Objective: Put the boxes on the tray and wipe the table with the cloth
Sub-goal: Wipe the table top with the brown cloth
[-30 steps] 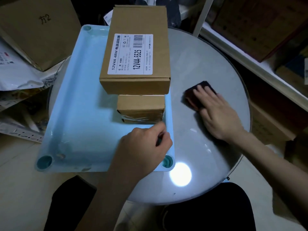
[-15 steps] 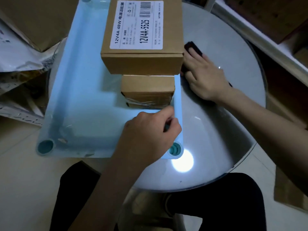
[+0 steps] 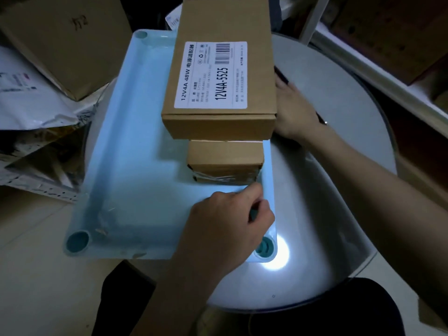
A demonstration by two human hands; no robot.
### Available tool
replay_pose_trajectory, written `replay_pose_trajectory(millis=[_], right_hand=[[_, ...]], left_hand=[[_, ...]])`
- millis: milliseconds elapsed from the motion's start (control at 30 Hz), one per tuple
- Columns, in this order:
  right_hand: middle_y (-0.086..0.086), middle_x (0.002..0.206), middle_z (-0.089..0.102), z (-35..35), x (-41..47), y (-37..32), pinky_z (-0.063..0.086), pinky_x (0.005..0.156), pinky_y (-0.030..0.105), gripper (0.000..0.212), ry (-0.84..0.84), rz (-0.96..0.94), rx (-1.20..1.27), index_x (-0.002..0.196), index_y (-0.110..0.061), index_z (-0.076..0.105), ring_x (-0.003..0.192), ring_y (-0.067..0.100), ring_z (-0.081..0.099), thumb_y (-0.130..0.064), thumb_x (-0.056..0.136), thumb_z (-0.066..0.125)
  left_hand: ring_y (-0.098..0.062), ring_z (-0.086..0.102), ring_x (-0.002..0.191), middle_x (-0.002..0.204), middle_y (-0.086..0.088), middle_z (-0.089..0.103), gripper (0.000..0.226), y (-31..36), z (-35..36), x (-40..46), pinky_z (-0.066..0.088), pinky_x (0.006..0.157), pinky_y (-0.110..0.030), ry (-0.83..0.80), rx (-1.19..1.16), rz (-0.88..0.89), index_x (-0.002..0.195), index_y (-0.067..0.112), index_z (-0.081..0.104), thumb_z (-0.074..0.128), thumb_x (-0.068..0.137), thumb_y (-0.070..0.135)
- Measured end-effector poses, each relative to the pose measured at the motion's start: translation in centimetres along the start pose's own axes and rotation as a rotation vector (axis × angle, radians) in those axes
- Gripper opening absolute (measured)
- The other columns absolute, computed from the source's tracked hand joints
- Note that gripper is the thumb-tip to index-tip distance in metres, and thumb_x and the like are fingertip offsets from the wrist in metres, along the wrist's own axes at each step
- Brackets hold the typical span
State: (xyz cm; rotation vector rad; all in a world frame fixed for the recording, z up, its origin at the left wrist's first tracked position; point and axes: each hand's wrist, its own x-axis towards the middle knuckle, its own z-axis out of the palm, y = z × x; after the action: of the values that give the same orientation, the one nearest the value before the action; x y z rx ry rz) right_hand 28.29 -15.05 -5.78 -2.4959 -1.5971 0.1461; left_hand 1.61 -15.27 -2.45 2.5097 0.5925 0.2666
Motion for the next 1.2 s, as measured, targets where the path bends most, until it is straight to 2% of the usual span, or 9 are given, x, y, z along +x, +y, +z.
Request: replay_pose_trajectory(millis=[133,233,300,400,533,700,833,1067,1200], right_hand=[[-0.001,0.164,0.017,-1.0,-7.8,5.0,0.013,0.12,0.041,0.064,-0.024,0.13,-0.022,0.155,-0.023,0.024,0.151,0.021,0.012,-0.028,0.092,0.026],[0.01,0.164,0.02,-1.9,-5.7,8.6,0.017,0.12,0.047,0.067,0.038,0.399,-0.015,0.154,-0.013,0.024,0.15,0.031,0.015,-0.03,0.09,0.022],[0.013,0.163,0.021,-1.4,-2.7,7.9,0.02,0.119,0.05,0.064,0.065,0.453,-0.024,0.152,-0.009,0.025,0.149,0.034,0.016,-0.028,0.091,0.022],[0.008,0.162,0.024,-0.1,-0.8,2.8,0.02,0.118,0.046,0.06,0.047,0.309,0.0,0.152,-0.013,0.027,0.149,0.03,0.018,-0.025,0.094,0.027],[-0.003,0.163,0.023,0.1,-8.6,-0.9,0.015,0.12,0.039,0.069,-0.038,0.01,0.017,0.155,-0.022,0.026,0.151,0.019,0.016,-0.031,0.087,0.019],[0.004,0.163,0.023,-1.6,-11.5,7.7,0.017,0.119,0.042,0.061,0.03,0.304,-0.013,0.154,-0.018,0.028,0.151,0.025,0.016,-0.025,0.093,0.028],[0.008,0.164,0.019,-1.0,-6.4,6.7,0.015,0.12,0.047,0.059,0.08,0.498,-0.01,0.154,-0.013,0.024,0.151,0.029,0.013,-0.022,0.096,0.029],[-0.005,0.161,0.025,-0.3,-15.2,-1.5,0.013,0.122,0.041,0.067,-0.04,0.104,0.041,0.154,-0.021,0.03,0.15,0.019,0.017,-0.03,0.088,0.021],[-0.003,0.162,0.025,-1.7,-19.3,4.5,0.016,0.12,0.04,0.065,-0.019,0.295,0.027,0.154,-0.023,0.029,0.151,0.02,0.016,-0.028,0.089,0.026]], left_hand=[[-0.023,0.041,0.051,0.051,-0.004,0.038,0.025,-0.2,0.2,0.0,0.04,0.047,-0.035,-0.007,0.018,-0.005,0.07,0.021,0.034,0.042,0.085,0.04],[-0.024,0.042,0.052,0.052,-0.004,0.038,0.024,-0.1,0.2,0.0,0.042,0.048,-0.036,-0.001,0.034,-0.01,0.071,0.022,0.035,0.043,0.084,0.04],[-0.023,0.042,0.053,0.052,-0.004,0.038,0.024,-0.1,0.2,0.0,0.043,0.049,-0.037,-0.003,0.016,-0.025,0.071,0.023,0.033,0.041,0.083,0.041],[-0.025,0.04,0.056,0.054,-0.005,0.038,0.023,0.0,0.1,0.0,0.045,0.052,-0.038,-0.016,0.004,-0.039,0.071,0.024,0.031,0.04,0.082,0.042],[-0.024,0.04,0.06,0.056,-0.005,0.04,0.024,0.2,-0.1,0.1,0.045,0.057,-0.037,-0.048,-0.036,-0.067,0.07,0.024,0.031,0.042,0.082,0.042],[-0.024,0.043,0.062,0.058,-0.004,0.043,0.024,0.4,-0.3,0.1,0.047,0.063,-0.038,-0.058,-0.067,-0.091,0.073,0.022,0.034,0.046,0.085,0.039],[-0.026,0.043,0.063,0.057,-0.004,0.041,0.025,0.4,-0.3,0.1,0.049,0.064,-0.039,-0.054,-0.063,-0.092,0.073,0.02,0.035,0.047,0.087,0.037],[-0.029,0.047,0.069,0.062,-0.005,0.047,0.023,0.5,-0.3,-0.1,0.047,0.064,-0.037,-0.045,-0.062,-0.103,0.079,0.018,0.039,0.046,0.089,0.038],[-0.03,0.049,0.069,0.062,-0.005,0.049,0.023,0.4,-0.2,-0.1,0.045,0.063,-0.035,-0.046,-0.067,-0.097,0.08,0.018,0.04,0.044,0.088,0.04]])
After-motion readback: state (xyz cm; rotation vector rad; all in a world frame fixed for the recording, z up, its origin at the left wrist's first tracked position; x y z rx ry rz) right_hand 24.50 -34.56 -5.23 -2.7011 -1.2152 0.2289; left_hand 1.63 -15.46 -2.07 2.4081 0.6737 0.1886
